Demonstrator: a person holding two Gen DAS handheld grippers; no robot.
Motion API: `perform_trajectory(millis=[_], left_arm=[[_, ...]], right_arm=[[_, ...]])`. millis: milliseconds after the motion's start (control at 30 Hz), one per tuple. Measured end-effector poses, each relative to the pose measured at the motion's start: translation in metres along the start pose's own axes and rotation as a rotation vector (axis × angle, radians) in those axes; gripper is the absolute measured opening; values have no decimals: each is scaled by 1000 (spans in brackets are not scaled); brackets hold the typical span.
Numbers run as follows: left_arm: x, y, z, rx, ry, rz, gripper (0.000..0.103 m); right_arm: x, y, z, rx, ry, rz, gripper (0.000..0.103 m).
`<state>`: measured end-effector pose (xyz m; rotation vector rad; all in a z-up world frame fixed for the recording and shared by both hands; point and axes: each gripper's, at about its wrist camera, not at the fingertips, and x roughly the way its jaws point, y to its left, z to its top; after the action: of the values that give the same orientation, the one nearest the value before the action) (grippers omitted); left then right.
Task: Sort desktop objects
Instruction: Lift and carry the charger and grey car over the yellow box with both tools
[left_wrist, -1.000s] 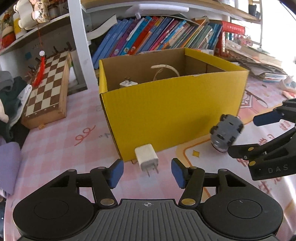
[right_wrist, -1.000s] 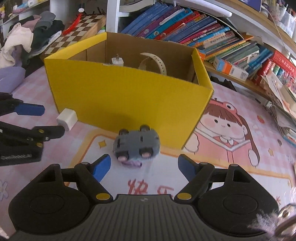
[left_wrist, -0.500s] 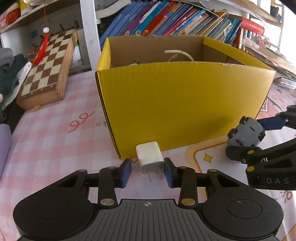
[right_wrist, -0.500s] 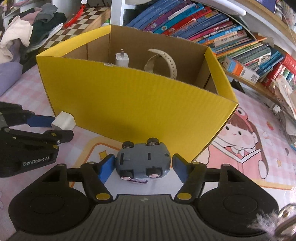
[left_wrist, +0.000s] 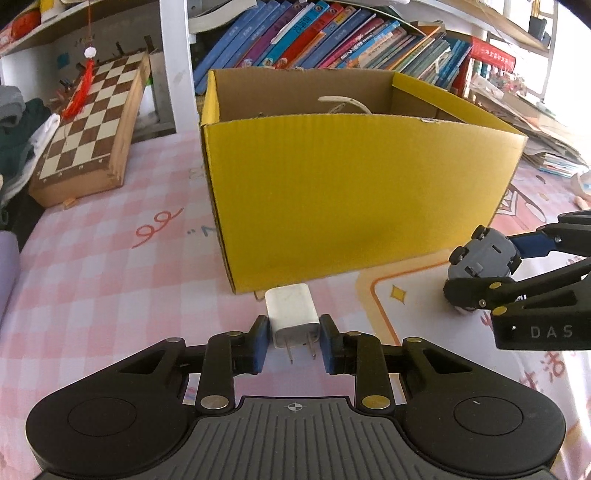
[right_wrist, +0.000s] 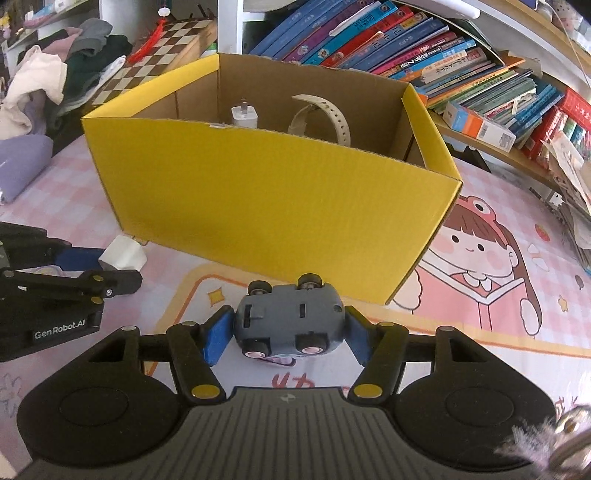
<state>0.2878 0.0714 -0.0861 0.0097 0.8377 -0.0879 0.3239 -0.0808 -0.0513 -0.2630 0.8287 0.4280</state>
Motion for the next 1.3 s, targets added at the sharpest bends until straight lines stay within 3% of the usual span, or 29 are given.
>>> perform_trajectory(millis=[800, 1067, 1300], left_arm=[[-73, -8, -16, 58, -105, -58, 27], [-84, -4, -15, 39, -133, -66, 27], [-99, -5, 8, 51, -229, -84, 27]], right_arm=[[-47, 13, -28, 49, -29, 64, 61], [-55, 18, -23, 40, -48, 70, 61], [-71, 12, -2, 33, -111, 60, 61]])
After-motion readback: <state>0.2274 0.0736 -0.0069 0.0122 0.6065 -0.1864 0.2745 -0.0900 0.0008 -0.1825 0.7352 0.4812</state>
